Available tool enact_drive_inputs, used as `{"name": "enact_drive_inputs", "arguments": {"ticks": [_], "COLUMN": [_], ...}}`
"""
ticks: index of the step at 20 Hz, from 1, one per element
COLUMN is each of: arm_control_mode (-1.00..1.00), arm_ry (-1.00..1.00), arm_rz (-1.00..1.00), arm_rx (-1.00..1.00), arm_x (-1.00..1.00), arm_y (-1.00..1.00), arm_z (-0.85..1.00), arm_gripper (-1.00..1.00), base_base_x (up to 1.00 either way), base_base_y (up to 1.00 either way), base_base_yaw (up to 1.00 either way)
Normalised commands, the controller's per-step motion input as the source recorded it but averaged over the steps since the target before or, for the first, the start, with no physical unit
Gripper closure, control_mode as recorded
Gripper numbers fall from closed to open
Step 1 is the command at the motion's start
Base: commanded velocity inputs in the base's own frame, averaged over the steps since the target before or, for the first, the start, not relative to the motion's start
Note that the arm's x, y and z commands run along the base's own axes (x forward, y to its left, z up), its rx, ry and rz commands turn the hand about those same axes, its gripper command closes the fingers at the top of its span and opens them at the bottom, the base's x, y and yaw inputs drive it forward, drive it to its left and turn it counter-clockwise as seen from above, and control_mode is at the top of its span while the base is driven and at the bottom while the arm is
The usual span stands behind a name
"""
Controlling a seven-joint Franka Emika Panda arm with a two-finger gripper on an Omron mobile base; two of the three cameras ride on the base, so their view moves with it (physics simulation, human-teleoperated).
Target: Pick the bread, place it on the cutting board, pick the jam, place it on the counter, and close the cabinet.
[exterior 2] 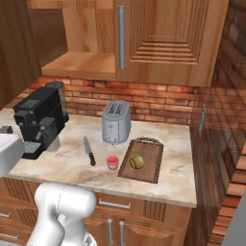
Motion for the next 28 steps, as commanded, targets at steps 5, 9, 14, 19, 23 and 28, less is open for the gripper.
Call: {"name": "enact_drive_inputs", "arguments": {"ticks": [5,9,14,19,23,28], "arm_control_mode": [-1.0,-1.0,-1.0,-1.0,-1.0,-1.0], "arm_ry": [0.0,0.0,0.0,0.0,0.0,0.0], "arm_rz": [0.0,0.0,0.0,0.0,0.0,0.0], "arm_rx": [0.0,0.0,0.0,0.0,0.0,0.0], "arm_x": [-0.2,-0.11,-0.07,-0.05,0.0,0.0], "arm_y": [0.25,0.32,0.3,0.31,0.34,0.32], "arm_z": [0.0,0.0,0.0,0.0,0.0,0.0], "arm_gripper": [-1.0,-1.0,-1.0,-1.0,-1.0,-1.0], "base_base_x": [0.0,0.0,0.0,0.0,0.0,0.0], "base_base_y": [0.0,0.0,0.0,0.0,0.0,0.0], "base_base_yaw": [0.0,0.0,0.0,0.0,0.0,0.0]}}
